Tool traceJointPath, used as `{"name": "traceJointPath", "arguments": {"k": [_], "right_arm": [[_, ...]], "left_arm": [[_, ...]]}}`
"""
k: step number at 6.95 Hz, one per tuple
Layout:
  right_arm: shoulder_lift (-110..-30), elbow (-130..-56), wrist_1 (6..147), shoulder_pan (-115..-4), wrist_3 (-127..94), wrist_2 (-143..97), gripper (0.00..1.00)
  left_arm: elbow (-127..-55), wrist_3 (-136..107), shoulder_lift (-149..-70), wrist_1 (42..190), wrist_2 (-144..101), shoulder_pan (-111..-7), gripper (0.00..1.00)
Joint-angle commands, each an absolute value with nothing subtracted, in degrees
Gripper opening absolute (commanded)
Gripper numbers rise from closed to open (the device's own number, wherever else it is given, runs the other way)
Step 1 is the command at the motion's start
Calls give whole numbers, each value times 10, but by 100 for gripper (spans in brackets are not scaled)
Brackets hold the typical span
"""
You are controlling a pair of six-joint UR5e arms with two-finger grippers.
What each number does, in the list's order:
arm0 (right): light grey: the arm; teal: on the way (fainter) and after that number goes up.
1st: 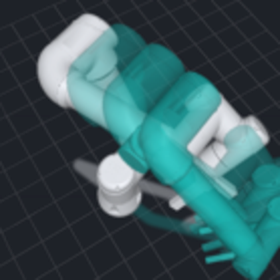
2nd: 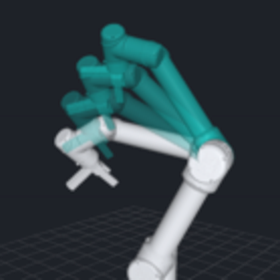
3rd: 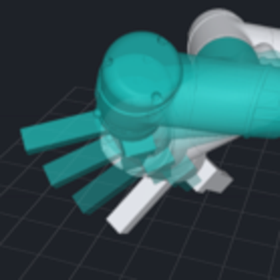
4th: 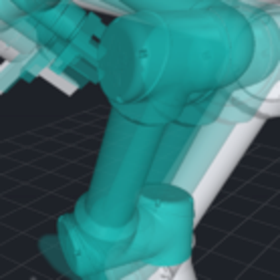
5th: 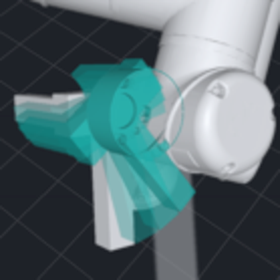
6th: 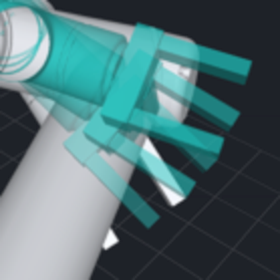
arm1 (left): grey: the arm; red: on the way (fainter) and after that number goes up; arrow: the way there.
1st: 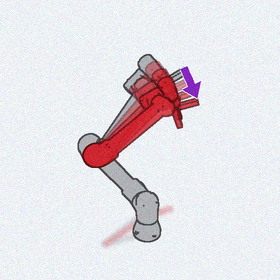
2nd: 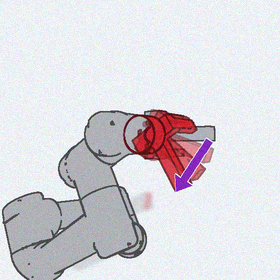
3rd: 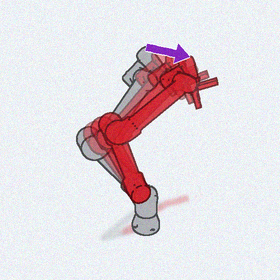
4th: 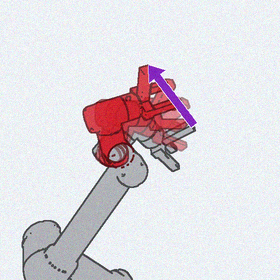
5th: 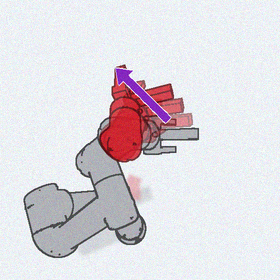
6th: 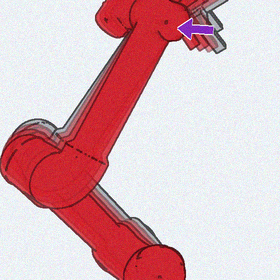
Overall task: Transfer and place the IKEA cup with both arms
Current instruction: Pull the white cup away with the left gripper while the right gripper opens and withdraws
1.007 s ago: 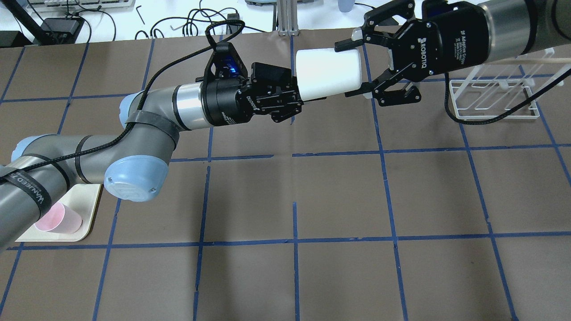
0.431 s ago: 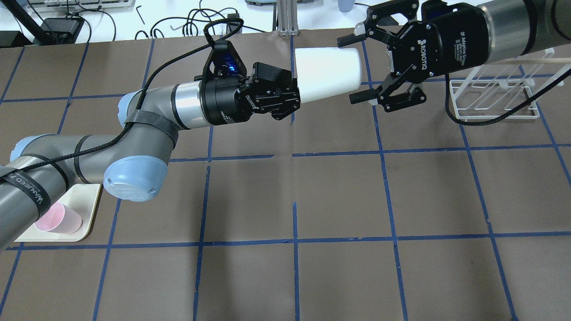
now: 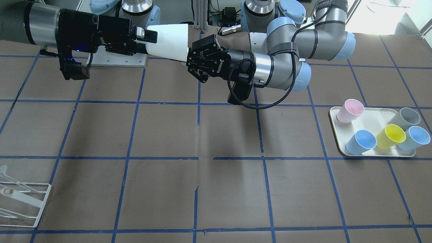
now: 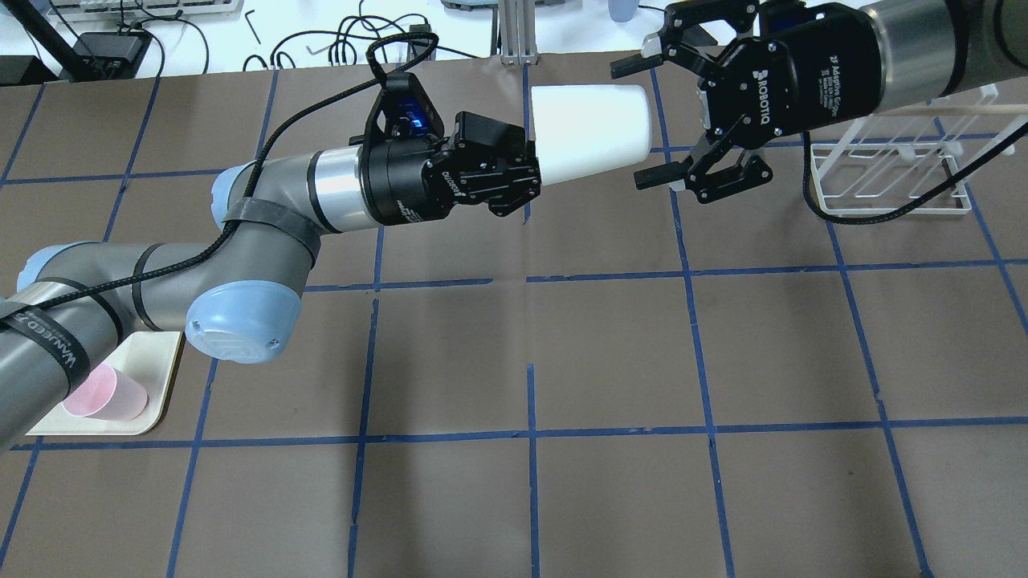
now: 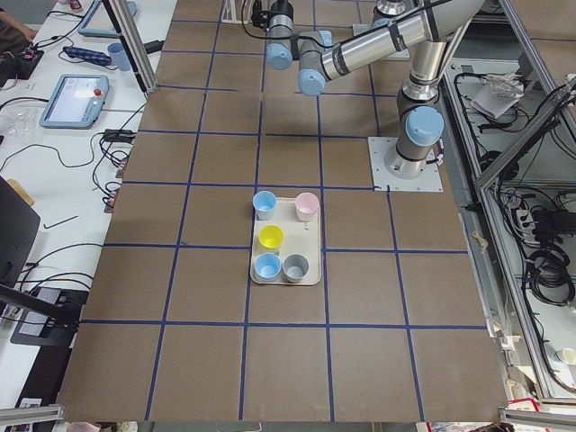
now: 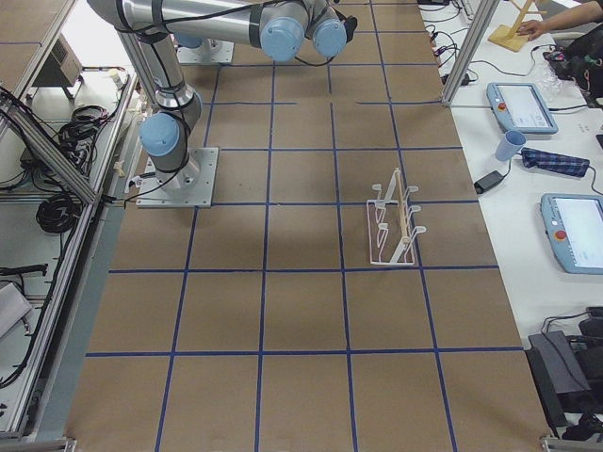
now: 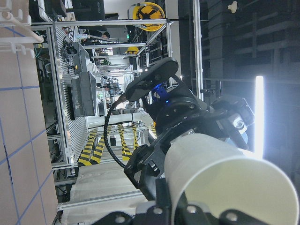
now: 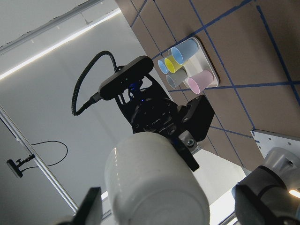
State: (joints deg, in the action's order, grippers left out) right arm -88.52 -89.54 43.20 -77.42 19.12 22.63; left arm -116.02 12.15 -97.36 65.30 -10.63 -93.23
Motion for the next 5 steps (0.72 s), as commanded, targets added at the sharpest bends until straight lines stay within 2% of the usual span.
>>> {"name": "traceJointPath", "arguments": {"k": [1, 3, 5], "right_arm": [[-875, -886, 453, -765, 170, 225, 100], [-850, -866, 534, -743, 151, 349, 100], [-860, -866, 659, -746, 58, 519, 100]], "left_arm": [[-1159, 80, -971, 652, -100, -926, 0], [-1154, 13, -948, 620, 19, -877, 0], [-1152, -18, -933, 562, 157, -838, 0]]}}
